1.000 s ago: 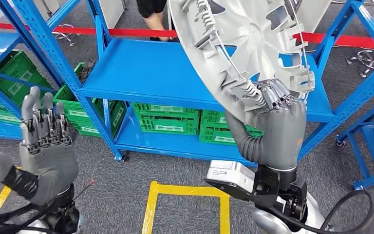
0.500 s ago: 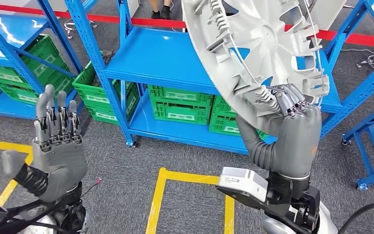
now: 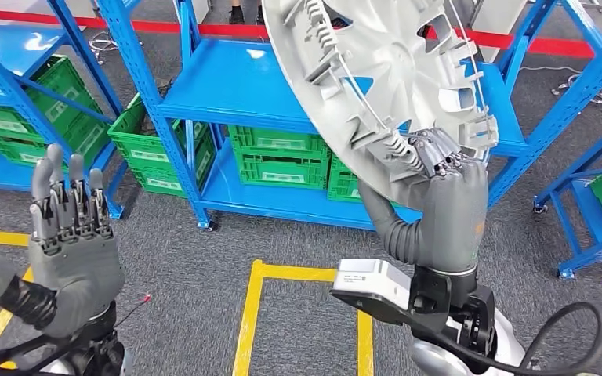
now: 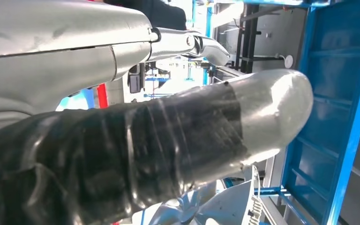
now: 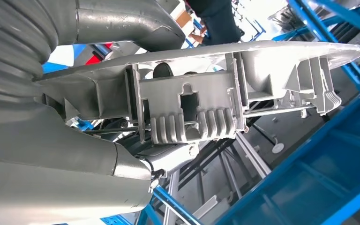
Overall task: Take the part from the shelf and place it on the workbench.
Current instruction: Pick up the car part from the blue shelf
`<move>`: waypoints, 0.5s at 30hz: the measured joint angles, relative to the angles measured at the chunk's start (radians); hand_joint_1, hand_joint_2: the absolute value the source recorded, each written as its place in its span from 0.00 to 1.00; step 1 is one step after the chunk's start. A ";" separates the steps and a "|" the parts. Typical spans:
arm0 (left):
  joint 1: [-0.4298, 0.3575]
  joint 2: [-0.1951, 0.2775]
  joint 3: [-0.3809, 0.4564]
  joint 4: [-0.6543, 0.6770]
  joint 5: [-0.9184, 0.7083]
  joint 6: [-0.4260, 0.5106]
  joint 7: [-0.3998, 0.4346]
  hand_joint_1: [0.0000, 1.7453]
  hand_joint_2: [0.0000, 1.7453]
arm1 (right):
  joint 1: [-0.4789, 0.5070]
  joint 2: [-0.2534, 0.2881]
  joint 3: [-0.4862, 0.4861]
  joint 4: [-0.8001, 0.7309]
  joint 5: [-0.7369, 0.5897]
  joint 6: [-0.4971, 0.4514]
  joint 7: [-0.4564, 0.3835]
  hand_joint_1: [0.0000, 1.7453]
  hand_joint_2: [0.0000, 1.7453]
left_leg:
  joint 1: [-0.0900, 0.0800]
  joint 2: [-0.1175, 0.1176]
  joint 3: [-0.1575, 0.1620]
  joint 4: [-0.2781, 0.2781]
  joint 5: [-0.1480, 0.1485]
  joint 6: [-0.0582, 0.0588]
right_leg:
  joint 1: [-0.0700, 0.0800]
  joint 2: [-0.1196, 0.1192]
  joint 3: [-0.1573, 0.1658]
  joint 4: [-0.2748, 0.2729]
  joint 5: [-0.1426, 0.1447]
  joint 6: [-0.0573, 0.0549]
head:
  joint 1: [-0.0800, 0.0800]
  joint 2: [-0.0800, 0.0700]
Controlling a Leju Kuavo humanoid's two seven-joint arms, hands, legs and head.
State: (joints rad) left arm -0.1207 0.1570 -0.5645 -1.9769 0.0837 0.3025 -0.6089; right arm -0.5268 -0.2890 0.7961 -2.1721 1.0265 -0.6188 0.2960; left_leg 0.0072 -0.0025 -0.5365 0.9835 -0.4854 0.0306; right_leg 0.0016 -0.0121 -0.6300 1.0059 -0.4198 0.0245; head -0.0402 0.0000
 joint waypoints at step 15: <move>-0.015 0.001 -0.009 0.002 -0.001 0.006 0.018 0.00 0.00 | -0.003 -0.021 -0.005 0.001 -0.051 0.004 -0.010 1.00 1.00 | 0.014 -0.003 -0.131 0.027 0.093 -0.037 | -0.022 0.013 0.090 0.004 -0.082 0.010 | 0.043 0.000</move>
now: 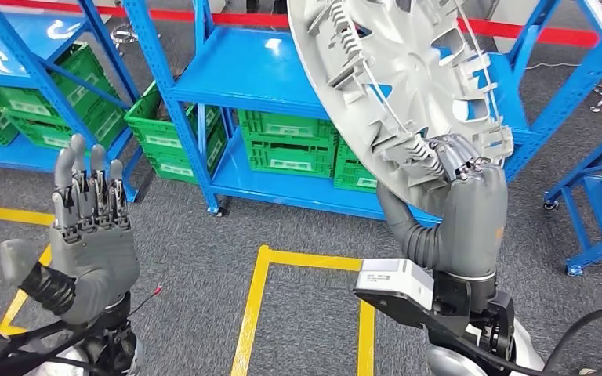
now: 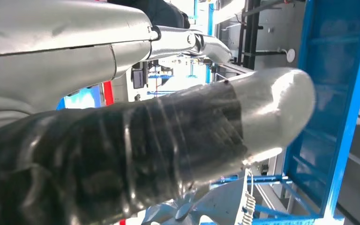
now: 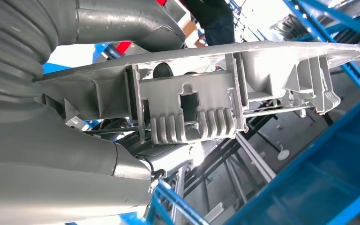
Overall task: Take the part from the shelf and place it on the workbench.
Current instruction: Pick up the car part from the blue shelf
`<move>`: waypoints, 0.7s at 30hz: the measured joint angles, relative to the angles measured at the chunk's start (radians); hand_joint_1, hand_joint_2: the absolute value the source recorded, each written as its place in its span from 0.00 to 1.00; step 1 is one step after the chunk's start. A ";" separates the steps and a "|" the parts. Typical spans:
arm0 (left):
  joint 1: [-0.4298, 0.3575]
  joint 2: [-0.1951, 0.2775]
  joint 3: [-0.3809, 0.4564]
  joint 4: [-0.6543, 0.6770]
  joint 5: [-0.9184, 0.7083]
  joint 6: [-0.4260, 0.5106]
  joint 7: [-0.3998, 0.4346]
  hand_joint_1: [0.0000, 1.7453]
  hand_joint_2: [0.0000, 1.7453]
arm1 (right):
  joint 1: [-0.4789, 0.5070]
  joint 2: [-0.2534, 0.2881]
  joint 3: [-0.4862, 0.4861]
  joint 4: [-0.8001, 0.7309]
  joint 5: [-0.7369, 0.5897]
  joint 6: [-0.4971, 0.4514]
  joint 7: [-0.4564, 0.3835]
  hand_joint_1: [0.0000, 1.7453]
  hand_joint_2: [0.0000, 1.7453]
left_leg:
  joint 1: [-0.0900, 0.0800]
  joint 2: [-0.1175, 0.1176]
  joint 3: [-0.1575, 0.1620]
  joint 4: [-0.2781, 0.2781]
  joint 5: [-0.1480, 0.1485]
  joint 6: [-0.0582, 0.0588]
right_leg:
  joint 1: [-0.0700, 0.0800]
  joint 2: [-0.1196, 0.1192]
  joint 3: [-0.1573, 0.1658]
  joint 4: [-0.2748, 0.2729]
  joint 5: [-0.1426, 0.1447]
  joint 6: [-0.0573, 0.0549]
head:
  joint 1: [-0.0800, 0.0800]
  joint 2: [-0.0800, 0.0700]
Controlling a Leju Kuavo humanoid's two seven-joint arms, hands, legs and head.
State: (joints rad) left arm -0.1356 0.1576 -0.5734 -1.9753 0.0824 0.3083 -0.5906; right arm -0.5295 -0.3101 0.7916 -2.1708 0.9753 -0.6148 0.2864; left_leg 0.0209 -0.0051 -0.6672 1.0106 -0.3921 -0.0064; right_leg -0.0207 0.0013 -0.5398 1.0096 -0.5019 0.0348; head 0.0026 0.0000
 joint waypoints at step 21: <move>-0.016 0.001 -0.012 0.000 -0.005 0.020 -0.004 0.00 0.00 | 0.000 -0.010 -0.007 0.001 -0.008 0.008 -0.008 1.00 1.00 | -0.024 0.009 0.095 -0.034 -0.058 0.063 | 0.012 -0.002 -0.188 0.258 -0.065 0.016 | -0.025 0.000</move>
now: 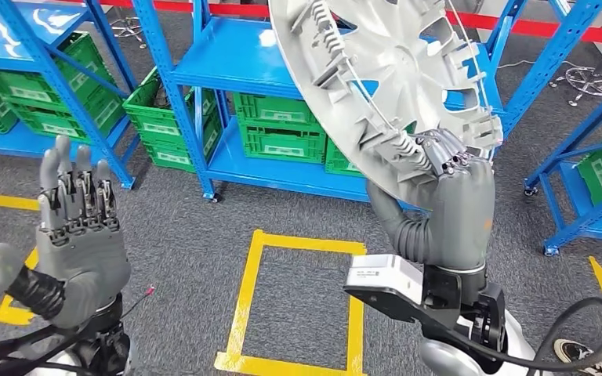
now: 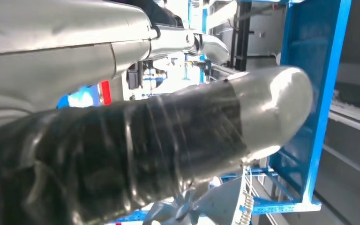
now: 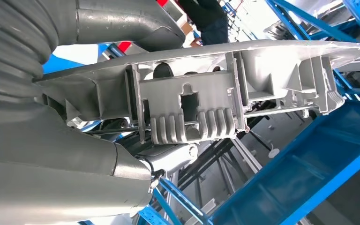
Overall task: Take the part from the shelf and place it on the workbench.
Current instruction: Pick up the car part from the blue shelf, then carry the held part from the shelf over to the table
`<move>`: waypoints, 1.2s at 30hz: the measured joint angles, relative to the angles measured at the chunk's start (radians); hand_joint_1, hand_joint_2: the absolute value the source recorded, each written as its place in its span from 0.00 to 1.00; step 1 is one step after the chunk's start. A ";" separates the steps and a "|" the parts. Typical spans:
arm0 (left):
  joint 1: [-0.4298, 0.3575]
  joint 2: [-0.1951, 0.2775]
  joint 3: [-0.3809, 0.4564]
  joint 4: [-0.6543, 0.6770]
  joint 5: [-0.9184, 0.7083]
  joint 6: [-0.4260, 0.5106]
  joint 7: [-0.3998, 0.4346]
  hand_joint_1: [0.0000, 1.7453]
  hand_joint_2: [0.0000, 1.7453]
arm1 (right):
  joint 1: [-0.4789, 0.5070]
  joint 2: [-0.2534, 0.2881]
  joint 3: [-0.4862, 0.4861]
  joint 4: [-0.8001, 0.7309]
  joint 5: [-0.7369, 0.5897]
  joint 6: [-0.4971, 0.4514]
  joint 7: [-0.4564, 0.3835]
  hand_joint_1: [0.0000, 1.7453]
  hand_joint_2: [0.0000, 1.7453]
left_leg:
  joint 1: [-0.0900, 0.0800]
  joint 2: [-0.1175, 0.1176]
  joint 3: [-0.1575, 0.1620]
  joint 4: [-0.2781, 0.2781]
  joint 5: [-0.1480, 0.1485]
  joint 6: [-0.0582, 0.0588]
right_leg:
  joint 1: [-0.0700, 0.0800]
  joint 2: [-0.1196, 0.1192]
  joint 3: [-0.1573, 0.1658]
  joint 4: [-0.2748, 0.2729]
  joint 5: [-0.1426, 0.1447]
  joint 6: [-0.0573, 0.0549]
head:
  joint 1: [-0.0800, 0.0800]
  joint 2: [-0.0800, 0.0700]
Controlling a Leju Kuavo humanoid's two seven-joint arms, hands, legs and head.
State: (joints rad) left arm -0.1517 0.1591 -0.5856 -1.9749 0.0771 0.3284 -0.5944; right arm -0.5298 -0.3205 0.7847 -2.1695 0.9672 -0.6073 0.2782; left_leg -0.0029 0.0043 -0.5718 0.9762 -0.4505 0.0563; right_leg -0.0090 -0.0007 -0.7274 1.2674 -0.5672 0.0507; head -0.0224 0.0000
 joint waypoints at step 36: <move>0.012 -0.001 -0.012 -0.003 -0.017 0.027 -0.002 0.00 0.00 | 0.031 -0.031 -0.022 -0.002 -0.023 0.001 0.000 1.00 1.00 | 0.003 0.001 -0.071 0.041 0.021 -0.012 | -0.001 0.000 0.122 -0.147 0.081 -0.010 | 0.027 0.000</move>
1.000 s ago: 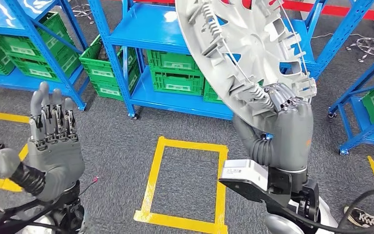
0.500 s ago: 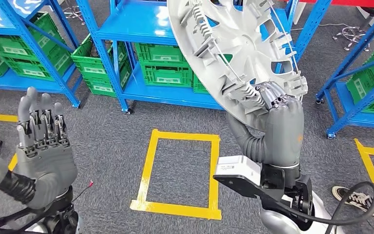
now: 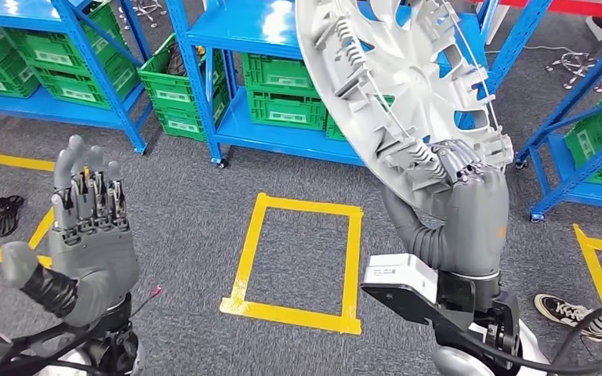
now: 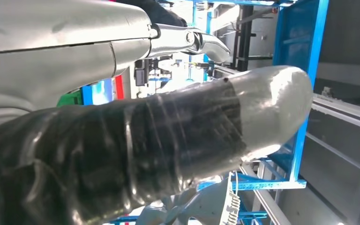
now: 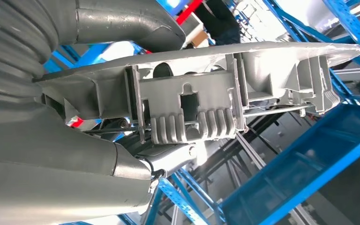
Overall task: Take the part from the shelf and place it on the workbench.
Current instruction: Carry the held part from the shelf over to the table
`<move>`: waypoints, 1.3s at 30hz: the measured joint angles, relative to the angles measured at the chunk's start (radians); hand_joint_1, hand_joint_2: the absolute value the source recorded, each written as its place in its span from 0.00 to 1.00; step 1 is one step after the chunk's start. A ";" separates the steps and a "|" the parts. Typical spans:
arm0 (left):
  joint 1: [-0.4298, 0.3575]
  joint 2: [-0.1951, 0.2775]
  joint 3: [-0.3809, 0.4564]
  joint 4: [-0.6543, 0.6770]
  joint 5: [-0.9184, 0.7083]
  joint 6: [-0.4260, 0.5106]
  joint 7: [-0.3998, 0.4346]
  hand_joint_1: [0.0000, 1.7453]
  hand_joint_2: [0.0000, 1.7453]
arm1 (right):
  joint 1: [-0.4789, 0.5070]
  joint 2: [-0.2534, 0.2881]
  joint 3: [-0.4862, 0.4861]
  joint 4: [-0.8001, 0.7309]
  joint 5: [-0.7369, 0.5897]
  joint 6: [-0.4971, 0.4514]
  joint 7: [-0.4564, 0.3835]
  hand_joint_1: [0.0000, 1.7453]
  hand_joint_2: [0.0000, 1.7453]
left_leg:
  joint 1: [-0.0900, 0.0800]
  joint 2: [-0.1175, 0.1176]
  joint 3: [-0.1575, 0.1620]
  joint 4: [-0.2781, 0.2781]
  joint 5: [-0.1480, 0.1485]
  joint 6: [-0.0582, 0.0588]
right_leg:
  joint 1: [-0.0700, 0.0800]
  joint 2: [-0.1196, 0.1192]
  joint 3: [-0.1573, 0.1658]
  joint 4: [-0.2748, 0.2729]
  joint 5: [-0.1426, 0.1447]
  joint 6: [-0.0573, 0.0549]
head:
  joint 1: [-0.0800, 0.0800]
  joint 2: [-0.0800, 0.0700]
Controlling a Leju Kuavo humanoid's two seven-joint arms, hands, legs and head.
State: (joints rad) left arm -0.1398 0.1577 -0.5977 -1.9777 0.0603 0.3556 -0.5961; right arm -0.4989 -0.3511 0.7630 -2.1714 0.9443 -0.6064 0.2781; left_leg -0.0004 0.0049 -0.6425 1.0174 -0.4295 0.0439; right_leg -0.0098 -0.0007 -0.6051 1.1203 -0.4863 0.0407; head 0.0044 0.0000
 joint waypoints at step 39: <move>0.022 0.025 0.006 -0.042 -0.038 0.069 0.019 0.00 0.00 | -0.001 -0.013 -0.016 -0.007 -0.023 0.035 -0.003 1.00 1.00 | 0.013 -0.008 -0.073 0.147 -0.089 -0.050 | -0.003 -0.007 0.058 -0.135 0.019 -0.043 | -0.008 0.000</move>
State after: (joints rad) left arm -0.1175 0.1827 -0.5919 -2.0199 0.0226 0.4244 -0.5773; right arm -0.4997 -0.3642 0.7466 -2.1786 0.9209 -0.5716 0.2750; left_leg 0.0121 -0.0029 -0.7154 1.1641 -0.5182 -0.0063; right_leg -0.0132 -0.0075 -0.5475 0.9850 -0.4670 -0.0028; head -0.0035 0.0000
